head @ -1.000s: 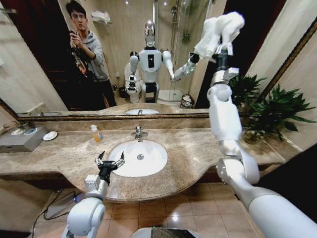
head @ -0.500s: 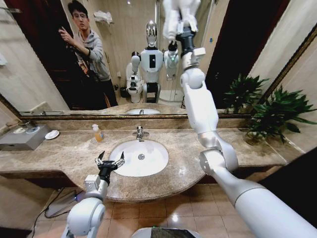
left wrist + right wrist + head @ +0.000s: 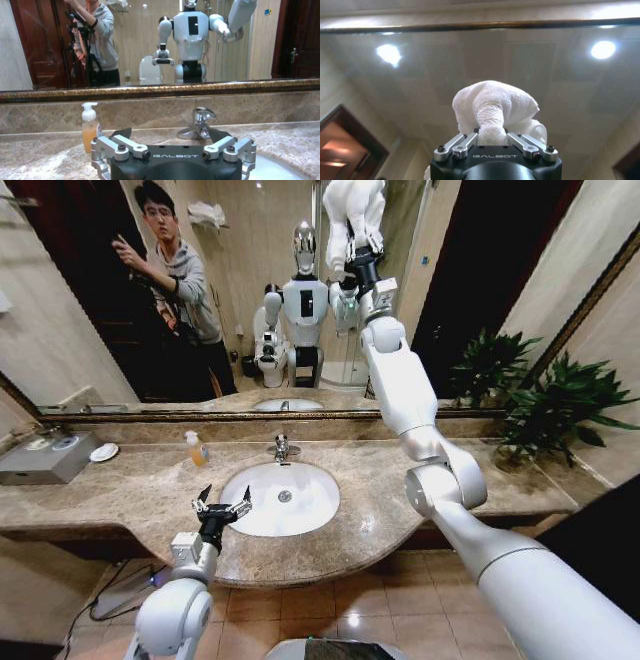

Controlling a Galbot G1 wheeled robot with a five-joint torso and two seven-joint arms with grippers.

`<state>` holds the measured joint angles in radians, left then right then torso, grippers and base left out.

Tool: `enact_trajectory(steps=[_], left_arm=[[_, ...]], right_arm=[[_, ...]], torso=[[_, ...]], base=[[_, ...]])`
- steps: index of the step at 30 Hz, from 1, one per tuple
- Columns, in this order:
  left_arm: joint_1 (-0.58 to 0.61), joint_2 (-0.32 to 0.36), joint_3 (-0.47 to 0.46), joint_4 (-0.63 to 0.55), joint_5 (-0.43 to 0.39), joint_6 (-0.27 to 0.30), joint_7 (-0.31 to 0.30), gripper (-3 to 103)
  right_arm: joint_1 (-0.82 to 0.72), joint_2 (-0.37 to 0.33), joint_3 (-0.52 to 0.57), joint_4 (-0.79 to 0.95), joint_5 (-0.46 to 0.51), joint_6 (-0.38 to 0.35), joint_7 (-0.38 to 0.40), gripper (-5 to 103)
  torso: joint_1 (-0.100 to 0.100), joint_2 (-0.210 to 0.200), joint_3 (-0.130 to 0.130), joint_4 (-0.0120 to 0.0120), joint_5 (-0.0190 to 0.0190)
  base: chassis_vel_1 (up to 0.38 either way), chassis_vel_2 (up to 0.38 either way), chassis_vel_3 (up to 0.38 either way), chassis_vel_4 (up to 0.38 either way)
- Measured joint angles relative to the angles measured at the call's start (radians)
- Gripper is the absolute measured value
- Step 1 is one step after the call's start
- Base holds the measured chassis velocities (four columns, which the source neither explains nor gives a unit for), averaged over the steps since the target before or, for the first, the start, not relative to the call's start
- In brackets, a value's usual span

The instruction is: Pick up the towel from the sink counter and wipe the mirror surface.

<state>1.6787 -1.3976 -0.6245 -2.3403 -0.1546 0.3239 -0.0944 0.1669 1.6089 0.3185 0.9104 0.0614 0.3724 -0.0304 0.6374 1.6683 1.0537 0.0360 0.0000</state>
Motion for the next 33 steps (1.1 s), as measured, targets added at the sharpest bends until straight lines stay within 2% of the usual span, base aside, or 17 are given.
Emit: enact_trajectory(steps=[7, 13, 15, 18, 24, 26, 30, 33], left_arm=[[0.0, 0.0, 0.0, 0.0, 0.0, 0.0, 0.0, 100], [0.0, 0.0, 0.0, 0.0, 0.0, 0.0, 0.0, 100], [0.0, 0.0, 0.0, 0.0, 0.0, 0.0, 0.0, 100], [0.0, 0.0, 0.0, 0.0, 0.0, 0.0, 0.0, 100], [0.0, 0.0, 0.0, 0.0, 0.0, 0.0, 0.0, 100], [0.0, 0.0, 0.0, 0.0, 0.0, 0.0, 0.0, 100], [0.0, 0.0, 0.0, 0.0, 0.0, 0.0, 0.0, 100], [0.0, 0.0, 0.0, 0.0, 0.0, 0.0, 0.0, 100]], right_arm=[[-0.002, -0.009, 0.043, 0.04, 0.064, -0.031, 0.035, 13], [0.017, -0.016, 0.036, 0.029, 0.081, -0.032, 0.047, 13], [0.018, -0.004, 0.017, 0.029, 0.057, -0.033, 0.035, 13], [0.02, -0.001, -0.007, 0.023, 0.03, -0.033, 0.025, 13], [0.035, -0.001, -0.06, -0.04, -0.075, -0.012, 0.002, 13], [0.041, -0.001, -0.066, -0.049, -0.083, -0.009, 0.002, 13], [0.051, -0.001, -0.071, -0.057, -0.09, -0.011, 0.002, 13], [0.037, 0.0, -0.048, -0.021, -0.057, -0.029, 0.006, 13]], torso=[[0.0, 0.0, 0.0, 0.0002, 0.0], [0.0, 0.0, 0.0, -0.0009, 0.0002], [0.0, 0.0, 0.0, 0.0005, -0.0002], [0.0, 0.0, 0.0, 0.0007, -0.0005], [0.0, 0.0, 0.0, -0.0001, 0.0], [0.0, 0.0, 0.0, -0.0005, 0.0001], [0.0, 0.0, 0.0, 0.0001, -0.0001], [0.0, 0.0, 0.0, 0.0, -0.0001]], base=[[0.0, 0.0, 0.0, 0.0], [0.0, 0.0, 0.0, 0.0], [0.0, 0.0, 0.0, 0.0], [0.0, 0.0, 0.0, 0.0], [0.0, 0.0, 0.0, 0.0], [0.0, 0.0, 0.0, 0.0], [0.0, 0.0, 0.0, 0.0], [0.0, 0.0, 0.0, 0.0]])
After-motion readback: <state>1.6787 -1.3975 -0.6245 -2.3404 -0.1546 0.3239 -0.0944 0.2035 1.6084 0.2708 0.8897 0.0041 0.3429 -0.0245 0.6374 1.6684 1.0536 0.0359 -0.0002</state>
